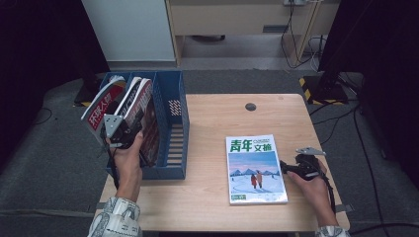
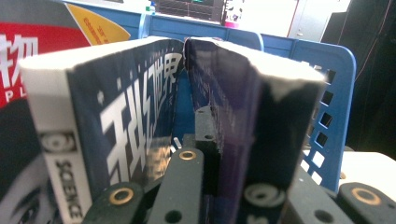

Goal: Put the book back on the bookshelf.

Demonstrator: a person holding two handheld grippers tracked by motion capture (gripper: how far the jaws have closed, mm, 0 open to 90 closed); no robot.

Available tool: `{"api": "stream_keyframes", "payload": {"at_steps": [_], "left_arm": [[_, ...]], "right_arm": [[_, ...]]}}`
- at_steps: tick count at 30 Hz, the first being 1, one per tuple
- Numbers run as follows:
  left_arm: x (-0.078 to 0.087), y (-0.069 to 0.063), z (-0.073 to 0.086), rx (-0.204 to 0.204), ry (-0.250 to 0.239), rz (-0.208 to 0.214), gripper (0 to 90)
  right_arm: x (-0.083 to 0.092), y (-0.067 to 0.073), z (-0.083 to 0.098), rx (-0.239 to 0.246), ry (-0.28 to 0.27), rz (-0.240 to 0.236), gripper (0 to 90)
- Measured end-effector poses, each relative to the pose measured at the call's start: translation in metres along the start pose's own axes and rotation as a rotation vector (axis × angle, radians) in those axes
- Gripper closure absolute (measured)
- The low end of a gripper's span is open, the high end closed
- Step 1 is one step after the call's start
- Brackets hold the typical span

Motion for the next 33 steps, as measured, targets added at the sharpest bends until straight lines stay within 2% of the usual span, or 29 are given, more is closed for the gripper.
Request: {"api": "stream_keyframes", "payload": {"at_steps": [17, 33], "left_arm": [[-0.0001, -0.0008, 0.0025, -0.002, 0.0, 0.001, 83.6], [-0.0027, -0.0084, 0.0022, -0.015, -0.012, -0.008, 83.6]], "right_arm": [[0.0, 0.0, 0.0, 0.0, 0.0, 0.0, 14.9], [0.0, 0.0, 0.0, 0.0, 0.0, 0.0, 14.9]]}}
Point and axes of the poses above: each handheld gripper's, and its own axes: x roughly backward along the jaws, z roughly out of its underside, y roughly to its left, the point moved 2 cm from there along -x, roughly forward along the jaws, and after that the axes turned 15 degrees about -z, right-handed, at the moved point
